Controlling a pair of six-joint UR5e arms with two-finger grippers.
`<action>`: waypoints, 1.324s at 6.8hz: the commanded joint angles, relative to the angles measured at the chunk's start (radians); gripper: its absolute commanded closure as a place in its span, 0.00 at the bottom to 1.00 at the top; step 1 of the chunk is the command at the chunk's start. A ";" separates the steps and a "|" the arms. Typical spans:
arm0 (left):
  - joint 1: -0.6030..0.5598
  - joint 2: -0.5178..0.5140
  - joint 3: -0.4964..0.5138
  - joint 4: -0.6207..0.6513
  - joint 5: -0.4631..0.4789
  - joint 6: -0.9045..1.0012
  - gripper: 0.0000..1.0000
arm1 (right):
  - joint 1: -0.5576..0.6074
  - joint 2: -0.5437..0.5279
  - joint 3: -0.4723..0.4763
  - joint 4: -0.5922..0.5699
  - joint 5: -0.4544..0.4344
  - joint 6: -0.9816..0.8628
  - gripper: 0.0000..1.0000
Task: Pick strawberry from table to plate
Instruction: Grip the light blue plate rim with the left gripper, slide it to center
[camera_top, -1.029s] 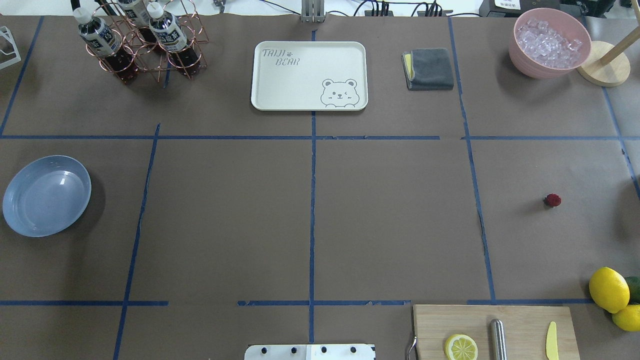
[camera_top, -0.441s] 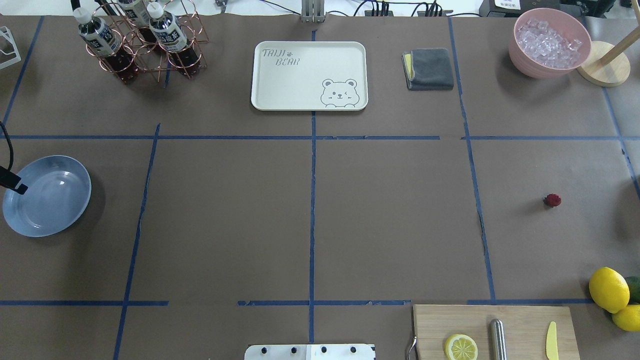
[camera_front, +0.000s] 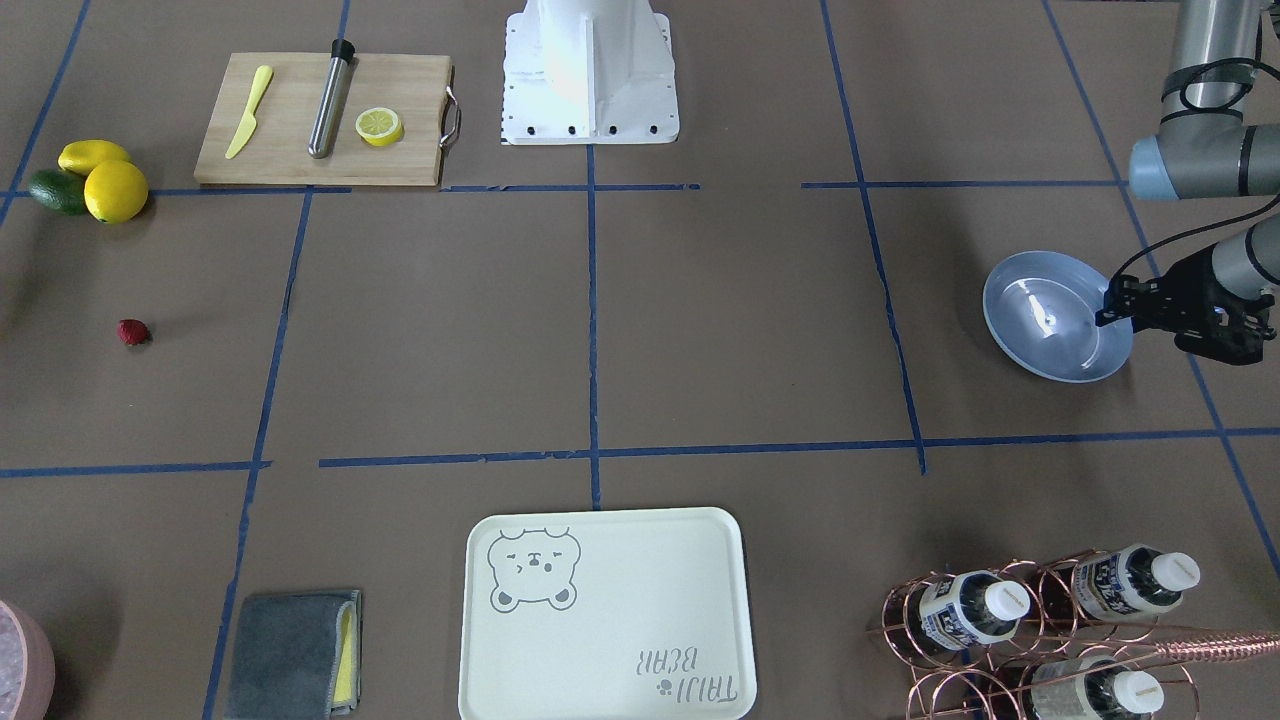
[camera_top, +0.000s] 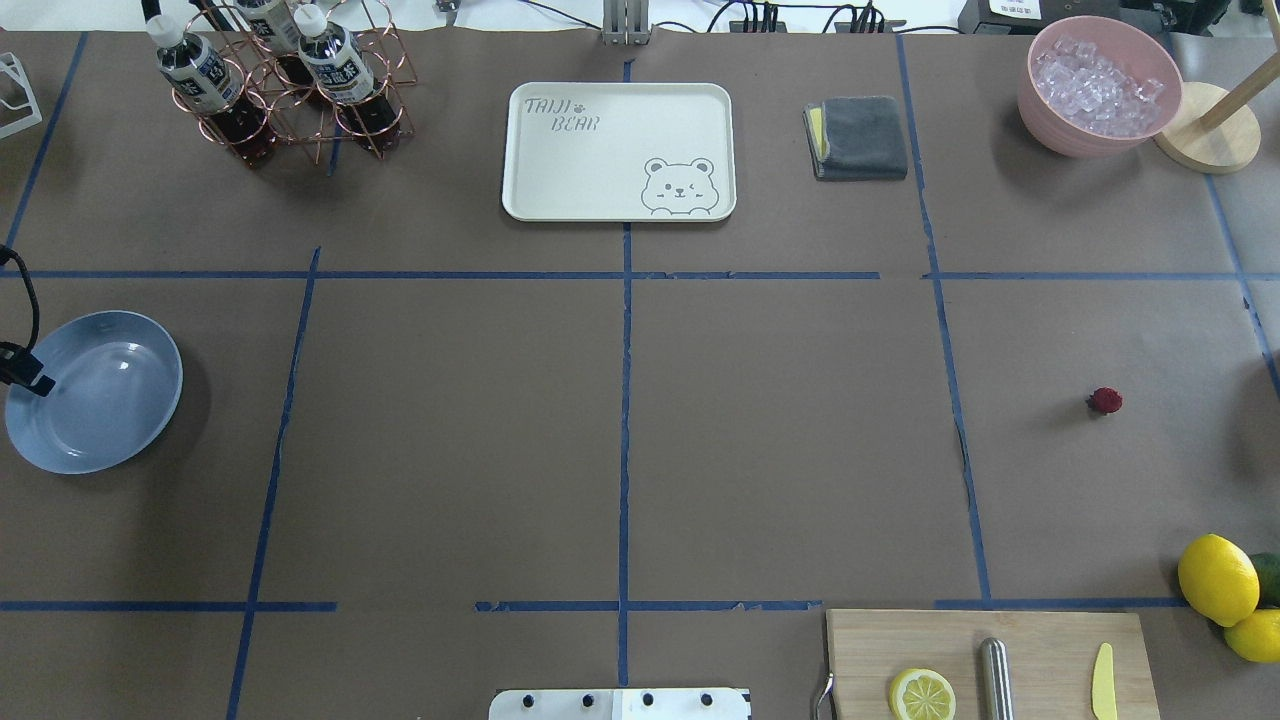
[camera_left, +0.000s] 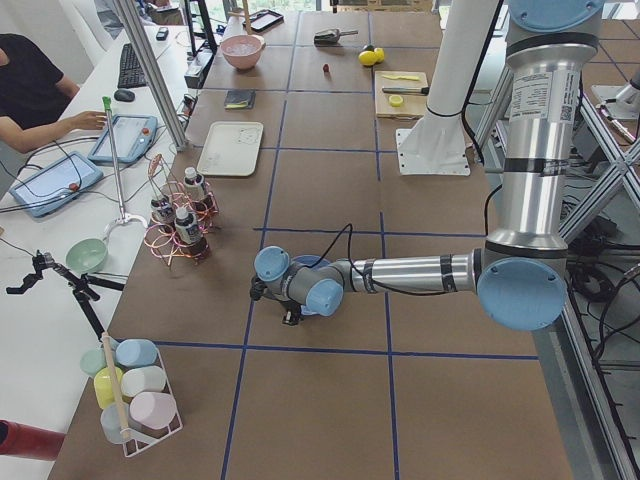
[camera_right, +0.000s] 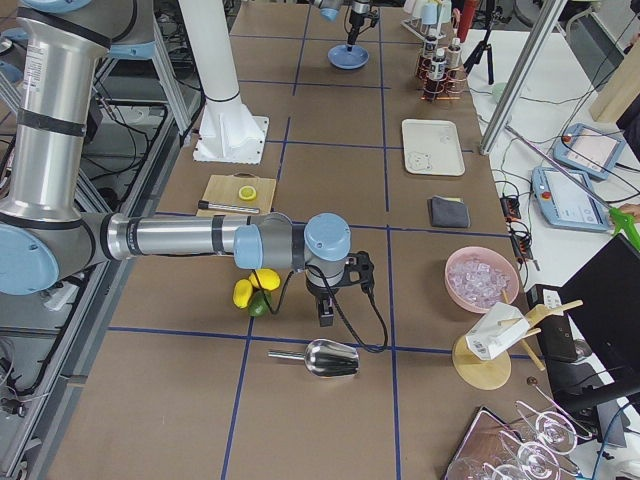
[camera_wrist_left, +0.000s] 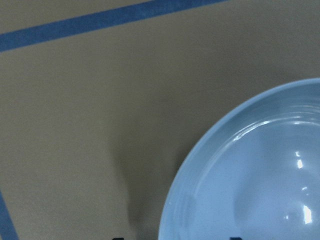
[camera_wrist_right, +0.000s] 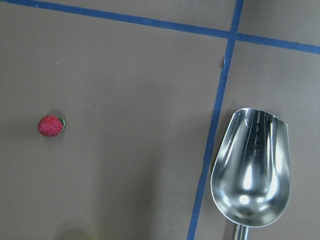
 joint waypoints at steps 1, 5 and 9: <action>0.000 -0.001 -0.026 0.002 0.014 -0.008 1.00 | -0.001 0.000 0.002 0.000 0.002 0.000 0.00; 0.005 -0.041 -0.302 0.002 -0.143 -0.390 1.00 | 0.001 0.000 0.003 0.000 0.005 0.000 0.00; 0.398 -0.321 -0.424 -0.058 0.057 -1.102 1.00 | 0.001 0.000 0.002 0.000 0.005 0.000 0.00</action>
